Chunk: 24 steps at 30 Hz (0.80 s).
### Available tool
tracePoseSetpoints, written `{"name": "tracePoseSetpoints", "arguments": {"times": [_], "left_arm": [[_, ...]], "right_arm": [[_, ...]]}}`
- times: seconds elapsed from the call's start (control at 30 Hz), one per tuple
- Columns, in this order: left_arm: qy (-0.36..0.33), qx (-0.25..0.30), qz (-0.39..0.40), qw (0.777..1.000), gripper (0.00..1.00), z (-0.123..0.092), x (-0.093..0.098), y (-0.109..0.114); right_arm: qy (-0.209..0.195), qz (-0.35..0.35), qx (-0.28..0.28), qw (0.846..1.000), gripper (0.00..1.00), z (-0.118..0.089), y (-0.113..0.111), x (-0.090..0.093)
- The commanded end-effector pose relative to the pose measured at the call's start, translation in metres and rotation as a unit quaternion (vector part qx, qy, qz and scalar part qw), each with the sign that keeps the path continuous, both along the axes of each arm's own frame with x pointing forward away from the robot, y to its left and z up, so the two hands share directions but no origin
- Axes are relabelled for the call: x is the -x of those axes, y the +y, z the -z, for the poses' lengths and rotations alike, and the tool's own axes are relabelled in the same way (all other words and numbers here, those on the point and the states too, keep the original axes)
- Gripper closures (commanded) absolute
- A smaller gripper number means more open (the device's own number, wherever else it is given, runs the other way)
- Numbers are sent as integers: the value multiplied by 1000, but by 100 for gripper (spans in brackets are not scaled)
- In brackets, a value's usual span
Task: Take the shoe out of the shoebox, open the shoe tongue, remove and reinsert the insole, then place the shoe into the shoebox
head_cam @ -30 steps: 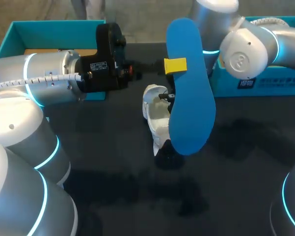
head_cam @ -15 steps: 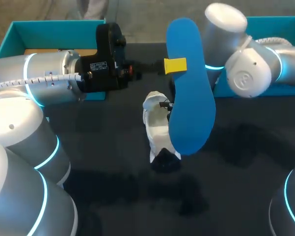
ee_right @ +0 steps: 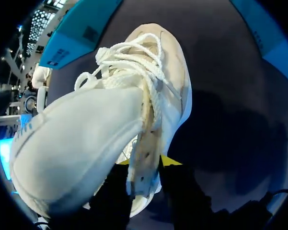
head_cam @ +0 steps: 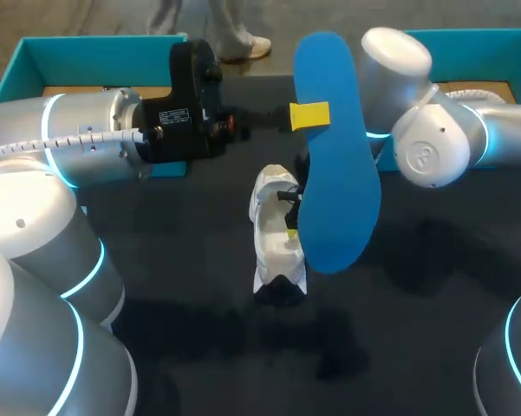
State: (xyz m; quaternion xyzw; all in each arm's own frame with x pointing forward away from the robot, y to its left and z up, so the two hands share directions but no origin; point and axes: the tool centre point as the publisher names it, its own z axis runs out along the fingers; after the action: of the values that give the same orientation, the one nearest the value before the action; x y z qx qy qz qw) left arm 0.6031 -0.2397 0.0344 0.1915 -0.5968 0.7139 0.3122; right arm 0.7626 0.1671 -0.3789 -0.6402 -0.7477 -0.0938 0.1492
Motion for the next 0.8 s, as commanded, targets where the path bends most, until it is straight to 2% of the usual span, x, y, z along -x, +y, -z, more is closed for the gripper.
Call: {"name": "tracePoseSetpoints", "arguments": {"times": [0.03, 0.3, 0.4, 0.8], "left_arm": [[0, 1, -1, 1000, 100, 0, 0, -3], [0, 1, -1, 1000, 100, 0, 0, -3], [0, 1, -1, 1000, 100, 0, 0, -3], [0, 1, -1, 1000, 100, 0, 0, -3]], "right_arm": [[0, 3, 5, 1000, 0, -13, 0, 3], [-18, 1, 7, 1000, 0, -49, -4, 3], [-38, -16, 13, 999, 0, -61, -6, 0], [-38, -16, 13, 999, 0, -61, -6, 0]]}}
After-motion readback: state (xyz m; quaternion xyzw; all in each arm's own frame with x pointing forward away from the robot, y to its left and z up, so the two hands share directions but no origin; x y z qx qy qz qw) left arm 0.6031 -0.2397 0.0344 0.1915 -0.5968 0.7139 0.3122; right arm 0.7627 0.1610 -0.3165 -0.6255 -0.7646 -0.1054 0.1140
